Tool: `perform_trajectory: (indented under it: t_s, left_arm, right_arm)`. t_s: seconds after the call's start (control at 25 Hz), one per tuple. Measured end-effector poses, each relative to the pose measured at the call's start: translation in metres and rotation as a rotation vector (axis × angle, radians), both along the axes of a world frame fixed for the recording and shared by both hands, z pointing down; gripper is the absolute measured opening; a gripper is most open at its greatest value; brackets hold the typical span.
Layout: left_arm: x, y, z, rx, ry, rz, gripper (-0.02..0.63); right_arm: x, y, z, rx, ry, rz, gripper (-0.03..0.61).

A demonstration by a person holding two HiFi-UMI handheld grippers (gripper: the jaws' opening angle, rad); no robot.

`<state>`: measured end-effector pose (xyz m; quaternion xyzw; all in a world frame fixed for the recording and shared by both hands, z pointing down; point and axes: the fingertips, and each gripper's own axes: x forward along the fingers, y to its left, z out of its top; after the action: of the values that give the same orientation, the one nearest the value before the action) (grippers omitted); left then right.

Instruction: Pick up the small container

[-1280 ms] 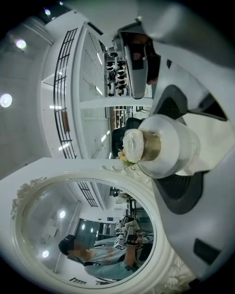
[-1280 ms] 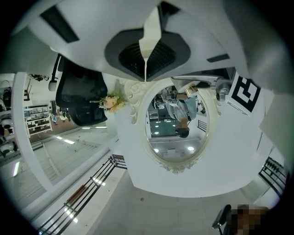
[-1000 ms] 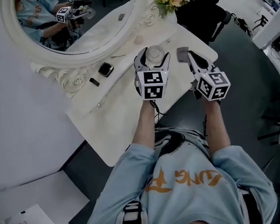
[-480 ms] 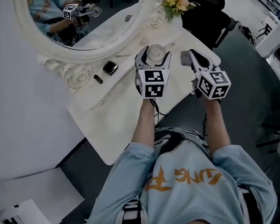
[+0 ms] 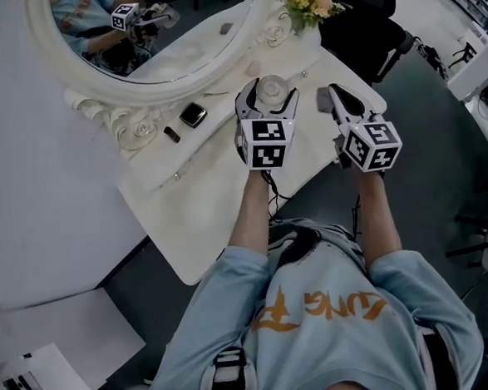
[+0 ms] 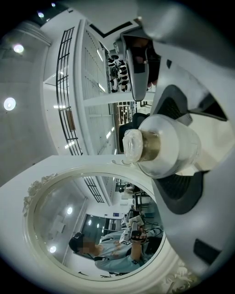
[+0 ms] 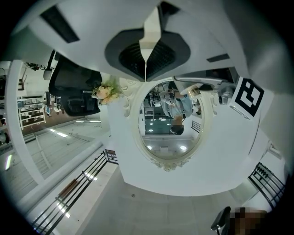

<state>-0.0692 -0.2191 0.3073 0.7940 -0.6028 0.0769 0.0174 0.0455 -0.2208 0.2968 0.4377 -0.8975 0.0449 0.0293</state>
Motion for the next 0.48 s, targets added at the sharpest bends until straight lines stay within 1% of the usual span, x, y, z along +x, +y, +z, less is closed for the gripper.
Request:
perform_trajectory:
  t_s: [0.48]
  left_arm:
    - [-0.0048,0.0016,0.0067,-0.018,0.027,-0.003,0.33]
  right_arm:
    - [-0.0037,-0.0001,0.005,-0.007,0.013,-0.006,0.029]
